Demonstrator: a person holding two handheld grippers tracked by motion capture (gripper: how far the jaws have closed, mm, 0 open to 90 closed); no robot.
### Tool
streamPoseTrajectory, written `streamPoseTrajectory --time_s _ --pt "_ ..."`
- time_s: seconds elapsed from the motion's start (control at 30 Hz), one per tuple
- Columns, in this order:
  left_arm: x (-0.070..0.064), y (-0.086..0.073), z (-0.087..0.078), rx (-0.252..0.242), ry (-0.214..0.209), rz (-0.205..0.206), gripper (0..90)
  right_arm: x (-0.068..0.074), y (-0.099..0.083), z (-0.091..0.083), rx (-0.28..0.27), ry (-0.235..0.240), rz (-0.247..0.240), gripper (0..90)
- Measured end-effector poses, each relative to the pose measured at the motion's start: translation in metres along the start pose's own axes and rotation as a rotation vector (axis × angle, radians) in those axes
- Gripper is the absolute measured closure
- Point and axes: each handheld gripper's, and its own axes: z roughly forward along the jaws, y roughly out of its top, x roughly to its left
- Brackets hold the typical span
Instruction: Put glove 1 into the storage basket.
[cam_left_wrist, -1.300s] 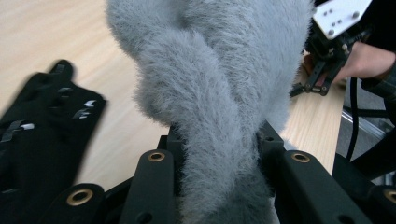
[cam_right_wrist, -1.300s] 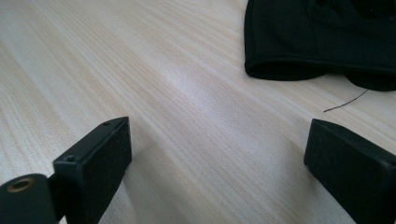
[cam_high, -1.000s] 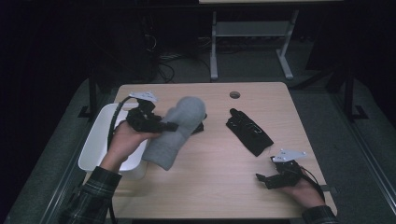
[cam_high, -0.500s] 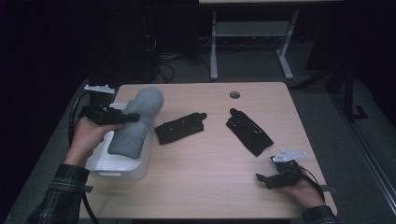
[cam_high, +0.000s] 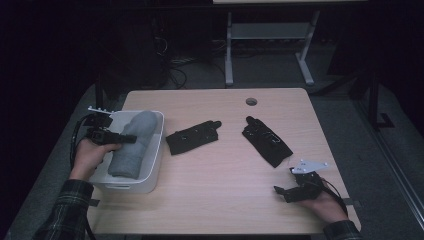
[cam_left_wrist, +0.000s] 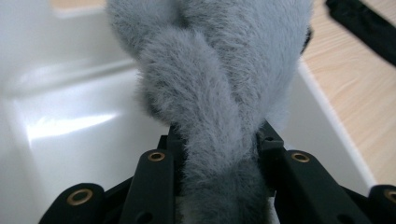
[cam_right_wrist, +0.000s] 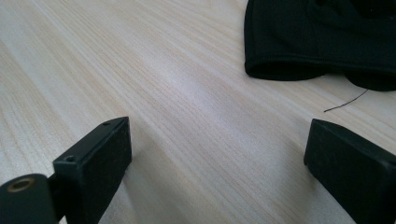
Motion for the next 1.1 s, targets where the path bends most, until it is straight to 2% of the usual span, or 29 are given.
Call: streamPoseTrajectory --time_s 0.07,0.13,0.23,0.3,0.37,0.5,0.53,0.57,0.6,0.63,0.67,0.7,0.73,0.83,0.93,1.1 --pt "0.004 -0.003 0.004 0.014 0.004 -0.01 66.5 0.0 0.0 0.0 0.0 0.0 0.0 7.4" --pt "0.011 -0.01 0.013 0.026 -0.012 -0.043 66.4 0.0 0.0 0.0 0.0 0.001 -0.001 7.4" --pt "0.013 -0.013 0.019 0.036 -0.024 -0.06 66.3 0.0 0.0 0.0 0.0 0.001 -0.001 7.4" --pt "0.012 -0.013 0.023 0.055 -0.016 -0.055 66.2 0.0 0.0 0.0 -0.001 0.0 -0.001 7.4" --pt "0.01 -0.013 0.026 0.053 -0.042 -0.055 66.1 0.0 0.0 0.0 0.0 -0.001 0.0 7.4" --pt "0.007 -0.012 0.034 0.06 -0.007 -0.047 63.7 0.0 0.0 0.0 0.0 -0.001 0.0 7.4" --pt "0.008 -0.012 0.035 0.061 0.026 -0.036 58.6 0.0 0.0 0.0 0.0 -0.002 0.0 7.4" --pt "0.008 -0.012 0.035 0.061 0.026 -0.036 55.3 0.0 0.0 0.0 0.0 -0.002 0.0 7.4" --pt "0.007 -0.012 0.036 0.062 0.044 -0.032 55.3 0.0 0.0 0.0 0.0 -0.002 0.001 7.4" --pt "0.007 -0.012 0.037 0.067 0.065 -0.02 45.3 0.0 0.0 0.0 0.0 -0.002 0.001 7.4" --pt "0.005 -0.011 0.036 0.066 0.084 -0.017 45.3 0.0 0.0 0.0 0.0 -0.002 0.001 7.4" --pt "0.004 -0.011 0.036 0.067 0.105 -0.018 40.8 0.0 0.0 0.0 0.0 -0.002 0.001 7.4" --pt "0.003 -0.01 0.035 0.063 0.119 -0.01 31.5 0.0 0.0 0.0 -0.001 -0.002 0.0 7.4" --pt "0.001 -0.008 0.032 0.049 0.159 -0.008 23.8 0.0 0.0 0.0 0.0 -0.002 0.0 7.4" --pt "-0.001 -0.005 0.027 0.039 0.157 0.007 16.6 0.0 0.0 0.0 0.0 -0.002 0.001 7.4" --pt "-0.007 0.0 0.017 0.0 0.165 0.033 14.7 0.0 0.0 0.0 0.0 -0.002 0.001 7.4"
